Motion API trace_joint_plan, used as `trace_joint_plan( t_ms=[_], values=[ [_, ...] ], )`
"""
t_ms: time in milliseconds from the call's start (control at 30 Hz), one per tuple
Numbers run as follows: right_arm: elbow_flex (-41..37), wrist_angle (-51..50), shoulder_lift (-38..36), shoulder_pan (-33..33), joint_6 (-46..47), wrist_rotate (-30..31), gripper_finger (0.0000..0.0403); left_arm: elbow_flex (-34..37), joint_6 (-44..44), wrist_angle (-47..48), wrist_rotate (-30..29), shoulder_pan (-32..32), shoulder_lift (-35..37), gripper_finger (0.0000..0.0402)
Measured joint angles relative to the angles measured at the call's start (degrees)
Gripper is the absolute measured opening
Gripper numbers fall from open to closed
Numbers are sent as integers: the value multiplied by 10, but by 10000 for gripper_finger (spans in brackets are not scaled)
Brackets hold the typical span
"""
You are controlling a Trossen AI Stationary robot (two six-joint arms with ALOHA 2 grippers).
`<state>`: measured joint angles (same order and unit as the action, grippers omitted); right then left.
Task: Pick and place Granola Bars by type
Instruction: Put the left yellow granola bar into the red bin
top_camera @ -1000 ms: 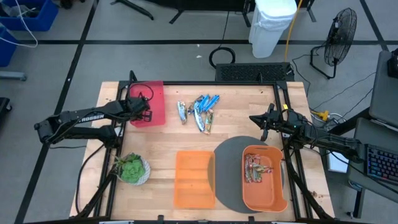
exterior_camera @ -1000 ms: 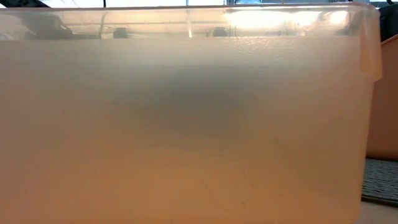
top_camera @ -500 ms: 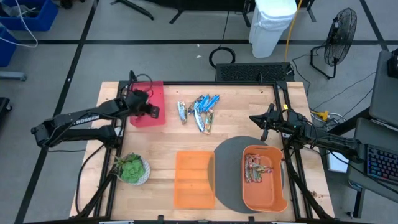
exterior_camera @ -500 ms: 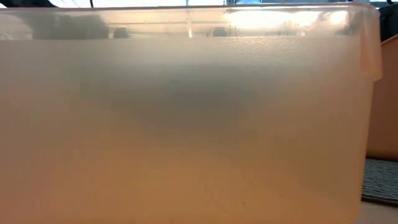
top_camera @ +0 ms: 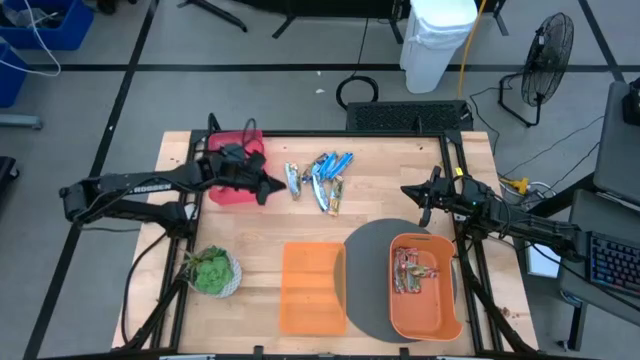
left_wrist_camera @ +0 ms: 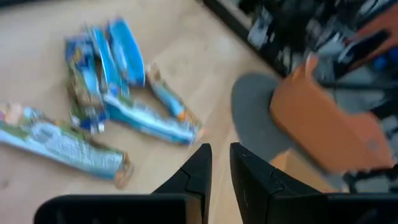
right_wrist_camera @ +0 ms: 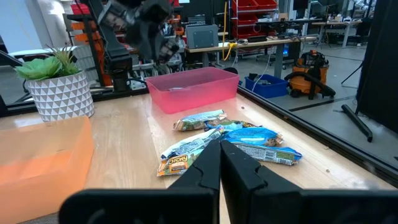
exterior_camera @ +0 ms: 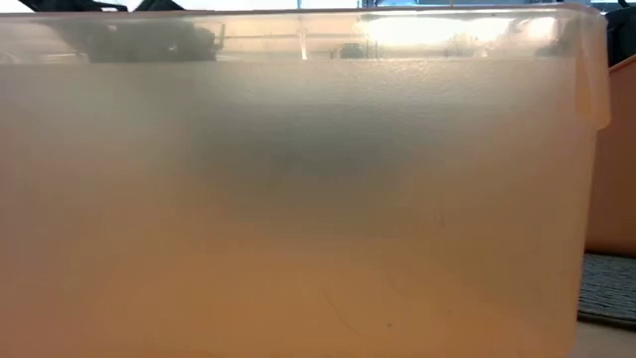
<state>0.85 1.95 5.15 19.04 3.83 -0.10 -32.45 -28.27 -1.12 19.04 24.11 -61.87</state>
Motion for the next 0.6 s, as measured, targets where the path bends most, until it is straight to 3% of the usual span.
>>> trace_joint_plan(
  t_ms=[100, 200, 333, 433, 600],
  values=[
    [0, 0, 0, 0, 0, 0, 0, 0, 42, 1, -3, -21, -30, 63],
    [0, 0, 0, 0, 0, 0, 0, -17, 157, 20, -41, -53, -53, 63],
    [0, 0, 0, 0, 0, 0, 0, -61, 326, 55, -149, -109, -74, 63],
    [0, 0, 0, 0, 0, 0, 0, -92, 379, 60, -252, -144, -99, 63],
    [0, 0, 0, 0, 0, 0, 0, -129, 436, 83, -358, -173, -150, 92]
  ],
)
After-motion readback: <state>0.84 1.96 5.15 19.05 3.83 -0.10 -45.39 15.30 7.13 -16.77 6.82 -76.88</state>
